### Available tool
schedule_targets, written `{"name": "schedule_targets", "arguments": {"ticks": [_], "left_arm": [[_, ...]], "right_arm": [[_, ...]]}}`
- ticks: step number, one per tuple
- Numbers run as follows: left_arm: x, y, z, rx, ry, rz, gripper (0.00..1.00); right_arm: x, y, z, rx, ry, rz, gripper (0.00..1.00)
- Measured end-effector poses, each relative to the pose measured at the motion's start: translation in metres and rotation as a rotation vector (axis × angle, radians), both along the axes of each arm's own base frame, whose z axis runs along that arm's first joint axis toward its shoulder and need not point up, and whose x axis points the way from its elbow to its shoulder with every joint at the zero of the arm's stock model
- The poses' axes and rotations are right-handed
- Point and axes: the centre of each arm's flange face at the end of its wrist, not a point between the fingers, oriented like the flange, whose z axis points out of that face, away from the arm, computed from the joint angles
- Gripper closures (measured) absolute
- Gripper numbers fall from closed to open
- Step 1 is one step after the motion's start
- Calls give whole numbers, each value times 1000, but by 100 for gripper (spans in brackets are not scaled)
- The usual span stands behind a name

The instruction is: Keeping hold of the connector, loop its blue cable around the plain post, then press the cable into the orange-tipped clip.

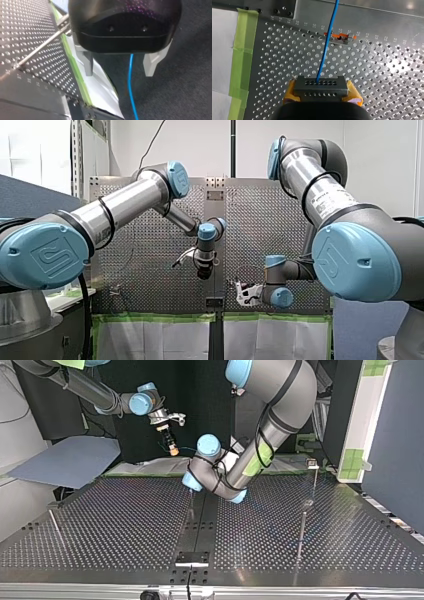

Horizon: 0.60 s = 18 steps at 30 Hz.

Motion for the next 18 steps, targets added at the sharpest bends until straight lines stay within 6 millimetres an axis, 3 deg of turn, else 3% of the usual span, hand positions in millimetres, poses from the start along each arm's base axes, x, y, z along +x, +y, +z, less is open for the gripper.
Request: {"name": "schedule_targets", "arguments": {"ticks": [5,18], "left_arm": [[1,-1,-5,-8,0,-3,0],[-1,-5,-39,5,23,-9,0]], "right_arm": [[0,1,0,1,1,1,100],[1,1,0,-1,0,3,100]]}}
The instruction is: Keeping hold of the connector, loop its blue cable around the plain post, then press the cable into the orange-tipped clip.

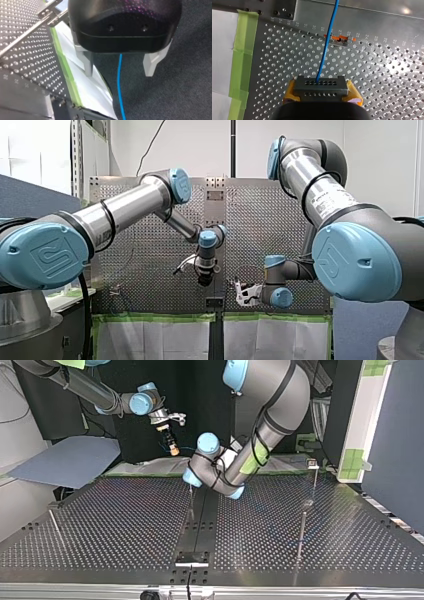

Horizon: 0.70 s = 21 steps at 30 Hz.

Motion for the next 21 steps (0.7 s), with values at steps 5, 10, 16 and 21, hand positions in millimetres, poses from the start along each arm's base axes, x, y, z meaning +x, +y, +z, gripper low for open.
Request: {"name": "schedule_targets", "arguments": {"ticks": [5,10,16,21], "left_arm": [[7,-1,-21,-23,-12,2,0],[12,-1,-29,-37,-36,6,0],[18,4,-36,-46,-57,24,0],[22,15,-40,-41,-55,46,0]], "right_arm": [[1,0,0,-2,-1,1,100],[1,1,0,-2,-3,2,100],[2,1,0,-3,-2,4,100],[3,1,1,-3,0,5,100]]}}
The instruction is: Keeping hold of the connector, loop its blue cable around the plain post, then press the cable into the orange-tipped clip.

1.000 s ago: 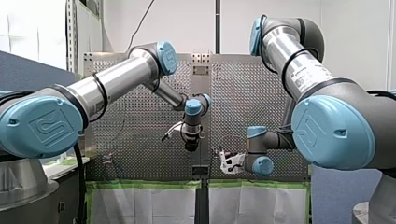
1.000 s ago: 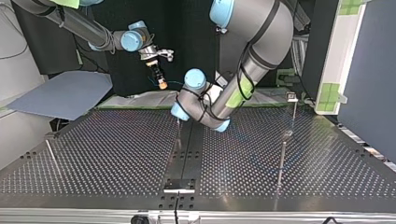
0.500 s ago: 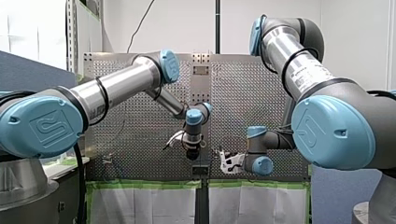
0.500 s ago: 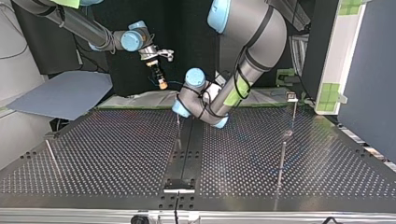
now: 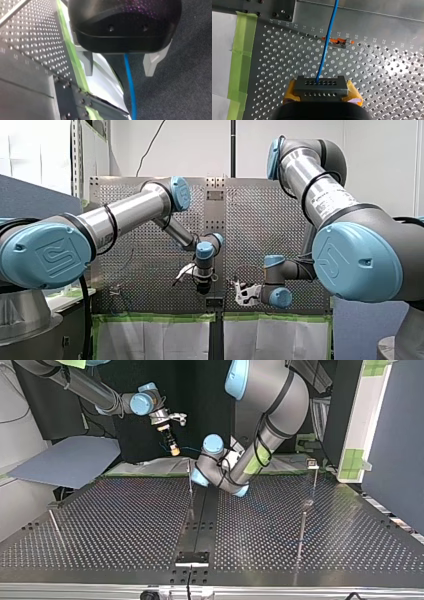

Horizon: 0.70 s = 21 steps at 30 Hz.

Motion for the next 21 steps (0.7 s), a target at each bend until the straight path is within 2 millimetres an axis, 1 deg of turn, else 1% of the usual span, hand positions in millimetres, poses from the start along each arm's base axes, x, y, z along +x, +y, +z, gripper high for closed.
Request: {"name": "schedule_targets", "arguments": {"ticks": [8,11,17,21], "left_arm": [[1,6,-4,6,6,10,0],[-1,6,-11,12,18,8,0],[-12,5,-42,45,68,-9,0],[-19,9,-71,66,104,-11,0]], "right_arm": [[3,-3,2,-3,5,3,100],[4,-3,2,-3,6,3,100],[5,-2,2,-2,7,5,100],[5,-2,2,-3,6,6,100]]}}
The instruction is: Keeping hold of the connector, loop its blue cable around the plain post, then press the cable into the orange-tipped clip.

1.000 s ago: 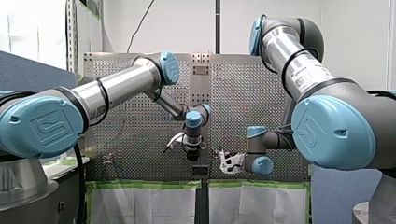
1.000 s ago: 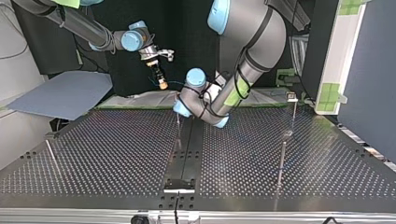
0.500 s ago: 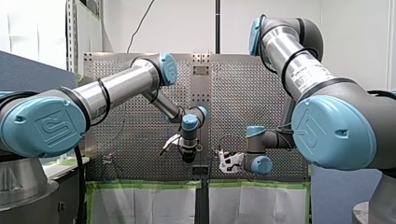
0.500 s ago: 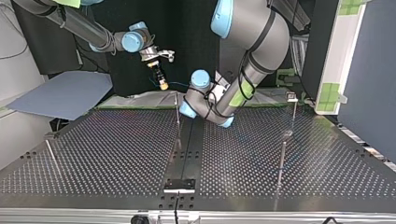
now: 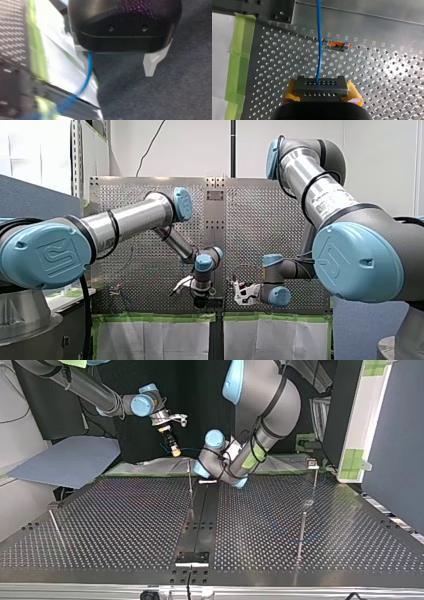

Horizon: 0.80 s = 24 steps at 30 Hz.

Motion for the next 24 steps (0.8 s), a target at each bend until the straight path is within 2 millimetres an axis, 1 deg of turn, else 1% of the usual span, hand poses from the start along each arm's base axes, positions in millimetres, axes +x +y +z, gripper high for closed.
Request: {"name": "schedule_targets", "arguments": {"ticks": [3,6,20,24], "left_arm": [[-3,3,-13,8,14,2,0],[-5,4,-19,9,18,5,0],[-7,6,-28,1,6,8,0],[-11,8,-35,5,14,8,0]], "right_arm": [[0,0,0,0,-1,0,100],[0,0,0,0,0,0,100],[1,1,0,2,1,2,100],[1,1,0,2,1,3,100]]}}
